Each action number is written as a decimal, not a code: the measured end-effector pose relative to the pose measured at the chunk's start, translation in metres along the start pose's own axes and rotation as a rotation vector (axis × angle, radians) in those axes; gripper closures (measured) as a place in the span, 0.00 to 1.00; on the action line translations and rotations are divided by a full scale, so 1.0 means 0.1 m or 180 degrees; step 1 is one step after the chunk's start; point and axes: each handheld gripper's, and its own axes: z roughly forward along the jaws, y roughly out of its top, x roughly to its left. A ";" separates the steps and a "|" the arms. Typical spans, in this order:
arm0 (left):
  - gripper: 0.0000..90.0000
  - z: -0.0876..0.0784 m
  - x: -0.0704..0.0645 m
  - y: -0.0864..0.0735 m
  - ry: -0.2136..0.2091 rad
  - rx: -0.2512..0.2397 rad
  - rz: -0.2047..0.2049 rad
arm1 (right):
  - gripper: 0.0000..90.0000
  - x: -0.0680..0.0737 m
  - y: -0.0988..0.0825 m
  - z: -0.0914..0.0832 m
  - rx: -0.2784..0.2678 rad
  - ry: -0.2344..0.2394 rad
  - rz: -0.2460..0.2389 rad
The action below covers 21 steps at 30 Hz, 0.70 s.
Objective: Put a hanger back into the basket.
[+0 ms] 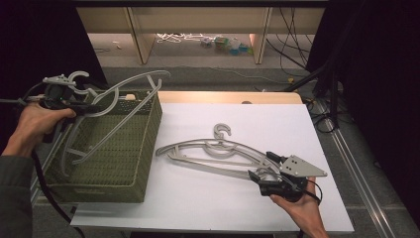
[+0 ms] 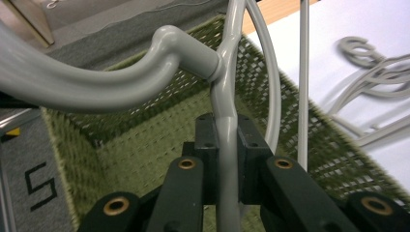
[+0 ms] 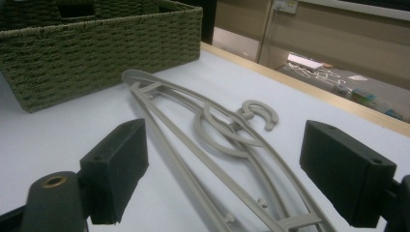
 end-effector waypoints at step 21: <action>0.91 0.27 0.25 -0.49 0.0250 0.0264 -0.0218 | 0.21 0.00 0.00 0.02 0.0029 0.0030 -0.0009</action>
